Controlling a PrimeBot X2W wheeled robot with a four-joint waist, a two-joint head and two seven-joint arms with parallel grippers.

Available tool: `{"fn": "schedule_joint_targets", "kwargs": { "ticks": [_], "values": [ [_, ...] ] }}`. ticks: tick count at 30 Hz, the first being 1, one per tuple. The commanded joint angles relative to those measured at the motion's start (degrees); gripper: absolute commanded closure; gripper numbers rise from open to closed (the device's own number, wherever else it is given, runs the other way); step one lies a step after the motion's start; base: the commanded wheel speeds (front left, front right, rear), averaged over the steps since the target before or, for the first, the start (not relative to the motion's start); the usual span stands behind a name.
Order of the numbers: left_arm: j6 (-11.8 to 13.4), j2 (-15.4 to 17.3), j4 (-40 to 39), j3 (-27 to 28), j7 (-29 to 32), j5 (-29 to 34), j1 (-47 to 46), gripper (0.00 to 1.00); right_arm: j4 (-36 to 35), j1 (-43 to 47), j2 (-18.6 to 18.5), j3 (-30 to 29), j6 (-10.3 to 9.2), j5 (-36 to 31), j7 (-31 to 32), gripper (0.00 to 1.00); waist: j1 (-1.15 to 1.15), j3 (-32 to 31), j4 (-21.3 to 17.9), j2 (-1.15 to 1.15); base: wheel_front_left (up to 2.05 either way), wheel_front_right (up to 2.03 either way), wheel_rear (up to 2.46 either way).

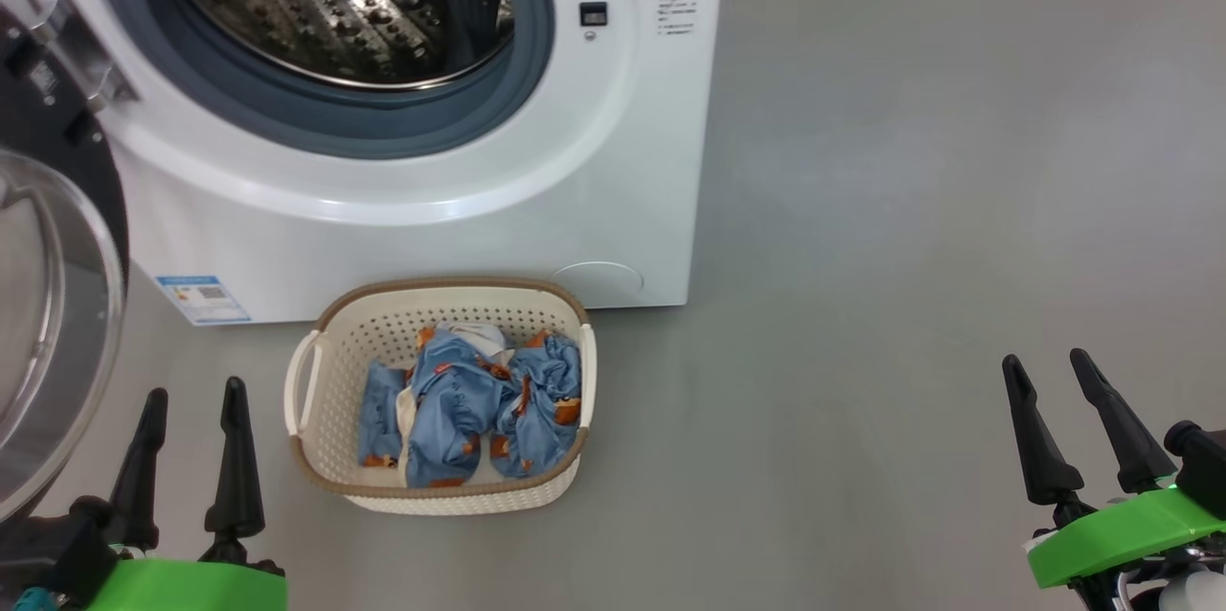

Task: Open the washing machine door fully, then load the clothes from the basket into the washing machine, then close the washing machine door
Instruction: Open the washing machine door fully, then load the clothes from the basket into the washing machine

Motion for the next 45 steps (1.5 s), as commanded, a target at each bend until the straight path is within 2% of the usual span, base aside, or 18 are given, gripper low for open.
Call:
{"fn": "schedule_joint_targets", "kwargs": {
  "ticks": [1, 14, 32, 45],
  "values": [
    [0.0, 1.6, -1.0, 1.6, -0.3, -0.7, -0.3, 0.0, -1.3, -0.1, -1.2, 1.0, 0.33, 0.0, -0.7, 0.0, 0.0, -0.4, -1.5, 0.0, 0.0, 0.0, 0.0],
    [0.0, 1.5, -0.2, 1.1, -0.3, -2.3, 0.5, 0.0, -1.4, 0.2, -1.2, 0.8, 0.33, 0.1, -0.7, 0.0, 0.0, -1.1, -5.7, 0.0, 0.0, 0.0, 0.0],
    [0.0, 2.3, -0.1, 0.1, -0.3, -3.8, -0.1, 0.0, -1.5, -0.1, -1.0, 0.6, 0.33, -0.1, -0.7, 0.0, 0.0, -0.8, -6.8, 0.0, 0.01, -0.02, 0.02],
    [0.0, 3.6, -0.8, -1.4, -0.3, -4.8, -0.5, 0.0, -1.6, -0.4, -0.9, 1.0, 0.33, 0.0, -0.7, 0.0, 0.0, -0.4, -7.1, 0.0, 0.59, -1.61, 1.01]
  ]
}}
